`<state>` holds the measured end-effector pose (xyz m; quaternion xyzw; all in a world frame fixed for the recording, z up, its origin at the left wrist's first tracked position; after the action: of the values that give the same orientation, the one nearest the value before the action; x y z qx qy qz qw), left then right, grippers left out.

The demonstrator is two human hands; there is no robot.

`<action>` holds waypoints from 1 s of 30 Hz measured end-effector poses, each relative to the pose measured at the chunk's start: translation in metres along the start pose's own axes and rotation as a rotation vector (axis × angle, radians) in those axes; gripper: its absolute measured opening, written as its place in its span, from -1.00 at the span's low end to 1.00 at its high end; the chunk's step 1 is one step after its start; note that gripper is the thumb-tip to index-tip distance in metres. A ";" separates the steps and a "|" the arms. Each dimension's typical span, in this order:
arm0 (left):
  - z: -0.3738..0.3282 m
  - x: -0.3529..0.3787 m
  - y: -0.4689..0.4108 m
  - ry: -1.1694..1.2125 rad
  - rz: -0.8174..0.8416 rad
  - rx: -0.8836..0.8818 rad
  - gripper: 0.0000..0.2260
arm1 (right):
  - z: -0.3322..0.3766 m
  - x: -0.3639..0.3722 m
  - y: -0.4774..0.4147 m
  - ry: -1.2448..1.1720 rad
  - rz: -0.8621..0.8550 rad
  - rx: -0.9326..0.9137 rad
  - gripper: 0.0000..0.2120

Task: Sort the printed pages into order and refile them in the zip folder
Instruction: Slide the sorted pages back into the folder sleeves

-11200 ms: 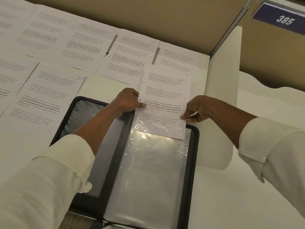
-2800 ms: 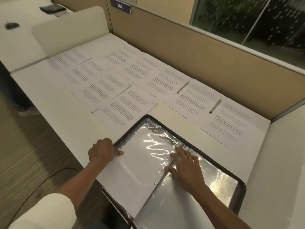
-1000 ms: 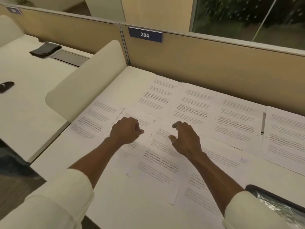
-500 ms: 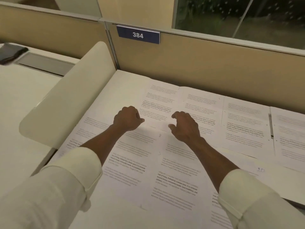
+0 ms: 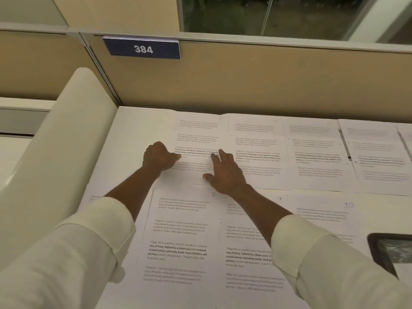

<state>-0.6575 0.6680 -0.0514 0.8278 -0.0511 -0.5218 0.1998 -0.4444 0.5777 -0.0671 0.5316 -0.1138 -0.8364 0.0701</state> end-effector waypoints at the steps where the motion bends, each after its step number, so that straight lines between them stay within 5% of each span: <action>1: 0.001 0.001 -0.001 0.020 -0.004 -0.025 -0.43 | -0.001 0.002 -0.002 0.005 0.003 0.004 -0.26; 11: 0.010 0.025 -0.029 0.583 0.159 -0.299 -0.62 | -0.007 0.006 -0.003 -0.046 -0.040 0.019 -0.36; 14: 0.008 0.029 -0.029 0.598 0.209 -0.331 -0.73 | -0.010 0.003 -0.003 -0.107 -0.073 0.014 -0.37; 25: 0.003 0.034 -0.025 0.693 0.224 -0.351 -0.60 | -0.024 -0.003 -0.006 -0.278 -0.193 0.031 -0.49; 30: -0.007 0.024 -0.014 0.615 0.209 -0.192 -0.74 | -0.032 -0.007 -0.003 -0.433 -0.256 0.078 -0.57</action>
<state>-0.6425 0.6762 -0.0744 0.9141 -0.0238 -0.2266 0.3354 -0.4127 0.5790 -0.0746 0.3523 -0.0902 -0.9279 -0.0828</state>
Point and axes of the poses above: each hand's wrist, its own y-axis away from the middle knuckle, its own x-axis out of the palm, z = x × y, the point moved 8 cm from there along -y, towards the middle knuckle, and after that the axes turned 8 degrees about -y, right-handed, at the moved point
